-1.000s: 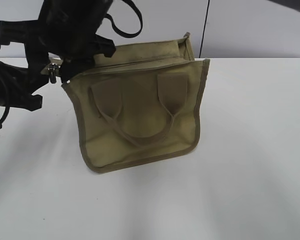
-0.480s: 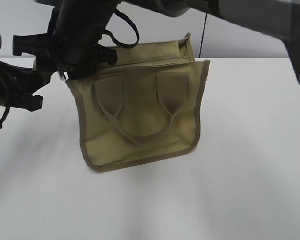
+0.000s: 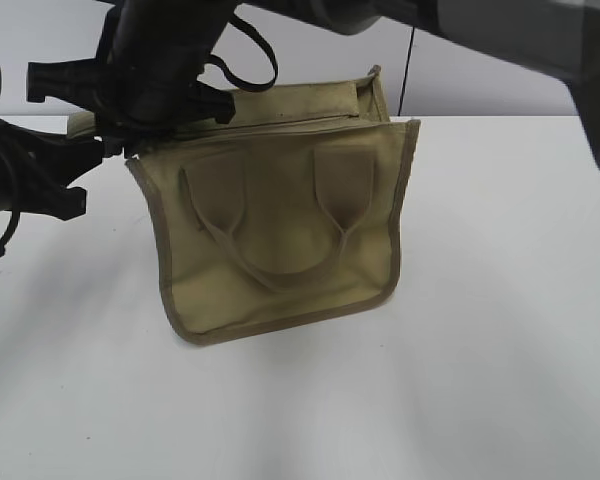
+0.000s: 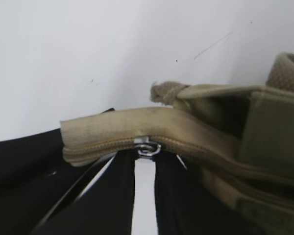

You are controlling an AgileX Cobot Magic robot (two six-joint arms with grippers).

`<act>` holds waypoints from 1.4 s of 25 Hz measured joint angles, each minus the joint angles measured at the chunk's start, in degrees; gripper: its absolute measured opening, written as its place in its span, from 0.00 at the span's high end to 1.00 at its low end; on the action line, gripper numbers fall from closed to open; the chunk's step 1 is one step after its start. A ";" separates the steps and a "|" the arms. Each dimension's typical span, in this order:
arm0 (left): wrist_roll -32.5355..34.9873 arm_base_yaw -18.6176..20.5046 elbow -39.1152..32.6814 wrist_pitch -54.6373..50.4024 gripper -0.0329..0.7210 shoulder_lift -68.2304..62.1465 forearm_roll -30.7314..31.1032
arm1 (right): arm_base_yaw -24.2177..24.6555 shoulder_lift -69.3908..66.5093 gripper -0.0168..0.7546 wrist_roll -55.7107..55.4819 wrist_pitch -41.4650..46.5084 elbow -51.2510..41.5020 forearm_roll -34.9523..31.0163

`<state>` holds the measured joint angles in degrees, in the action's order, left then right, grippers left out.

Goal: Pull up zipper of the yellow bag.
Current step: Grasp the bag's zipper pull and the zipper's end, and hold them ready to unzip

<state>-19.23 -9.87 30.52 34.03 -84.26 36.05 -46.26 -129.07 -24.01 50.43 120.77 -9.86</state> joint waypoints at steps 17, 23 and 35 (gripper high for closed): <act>-1.49 -0.32 0.06 -2.00 0.95 0.43 1.15 | 7.03 4.09 0.90 15.54 16.89 0.00 -22.08; -3.51 -0.43 0.22 -7.95 0.95 3.45 1.08 | 11.04 4.09 0.90 18.71 17.88 0.00 -24.46; -6.19 -0.54 0.23 -14.78 0.95 5.63 1.01 | 15.88 4.09 0.90 20.40 19.69 0.00 -21.91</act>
<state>-25.42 -10.41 30.75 19.25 -78.64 37.05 -30.38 -124.98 -3.61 70.12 120.77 -31.77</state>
